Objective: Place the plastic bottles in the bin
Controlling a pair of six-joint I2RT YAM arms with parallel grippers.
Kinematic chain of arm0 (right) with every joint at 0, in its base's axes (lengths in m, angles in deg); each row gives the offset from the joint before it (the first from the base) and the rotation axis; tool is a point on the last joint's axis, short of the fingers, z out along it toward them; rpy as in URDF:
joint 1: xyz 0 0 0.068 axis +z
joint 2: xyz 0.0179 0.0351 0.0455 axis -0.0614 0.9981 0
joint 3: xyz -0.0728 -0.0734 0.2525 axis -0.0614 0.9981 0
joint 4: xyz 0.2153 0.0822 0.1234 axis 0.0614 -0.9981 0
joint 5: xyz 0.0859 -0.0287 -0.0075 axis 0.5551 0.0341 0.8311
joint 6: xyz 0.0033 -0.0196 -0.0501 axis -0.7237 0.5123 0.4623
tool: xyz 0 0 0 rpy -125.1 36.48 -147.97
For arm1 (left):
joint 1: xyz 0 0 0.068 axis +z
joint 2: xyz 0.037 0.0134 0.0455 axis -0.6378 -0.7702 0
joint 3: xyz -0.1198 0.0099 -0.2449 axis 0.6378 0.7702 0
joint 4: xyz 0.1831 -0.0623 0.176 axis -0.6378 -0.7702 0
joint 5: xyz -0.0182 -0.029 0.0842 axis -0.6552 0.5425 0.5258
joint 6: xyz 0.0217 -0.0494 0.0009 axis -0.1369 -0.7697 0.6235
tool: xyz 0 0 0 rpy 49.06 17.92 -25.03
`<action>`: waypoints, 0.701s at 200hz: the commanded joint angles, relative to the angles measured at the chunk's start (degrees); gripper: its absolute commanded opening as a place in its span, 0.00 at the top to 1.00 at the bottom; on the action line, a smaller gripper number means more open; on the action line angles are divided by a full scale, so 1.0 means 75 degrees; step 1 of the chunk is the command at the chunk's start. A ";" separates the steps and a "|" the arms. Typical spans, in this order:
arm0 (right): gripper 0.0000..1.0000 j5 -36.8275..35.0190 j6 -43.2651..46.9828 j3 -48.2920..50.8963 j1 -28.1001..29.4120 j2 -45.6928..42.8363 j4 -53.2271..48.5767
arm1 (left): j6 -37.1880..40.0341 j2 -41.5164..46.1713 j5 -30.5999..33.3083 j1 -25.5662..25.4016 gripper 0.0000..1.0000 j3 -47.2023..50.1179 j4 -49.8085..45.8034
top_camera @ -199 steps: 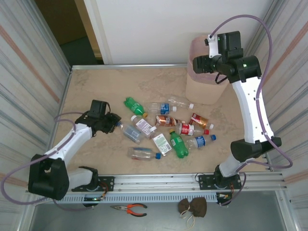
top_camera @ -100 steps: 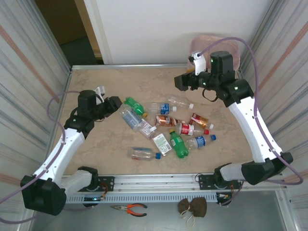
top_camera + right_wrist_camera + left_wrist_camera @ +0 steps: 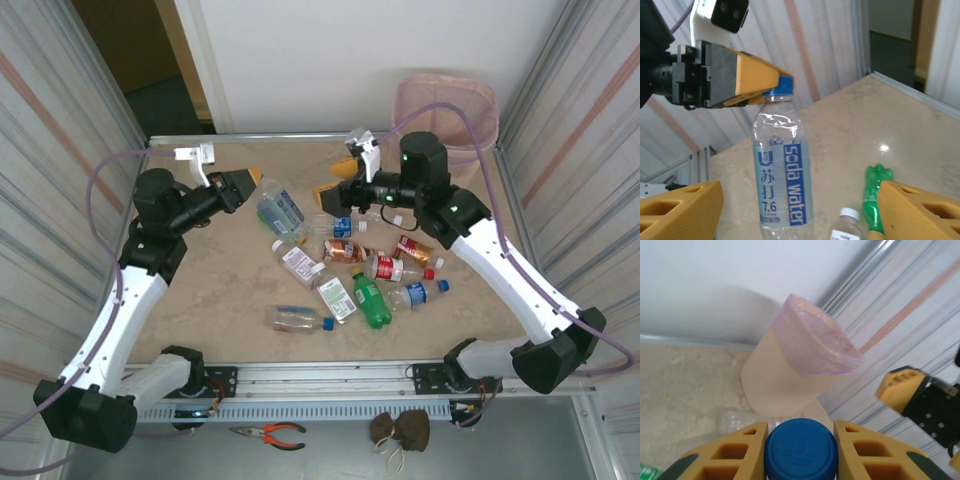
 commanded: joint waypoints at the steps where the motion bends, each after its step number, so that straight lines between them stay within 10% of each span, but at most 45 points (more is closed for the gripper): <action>1: 0.20 0.0043 -0.0247 0.0035 0.0331 0.0177 0.0698 | 0.0358 0.0184 -0.0259 0.0060 0.77 -0.0304 0.0419; 140: 0.20 -0.0553 0.0515 -0.0828 0.1258 0.1703 0.0618 | 0.0311 0.0166 -0.0371 0.0058 0.78 -0.0446 0.0516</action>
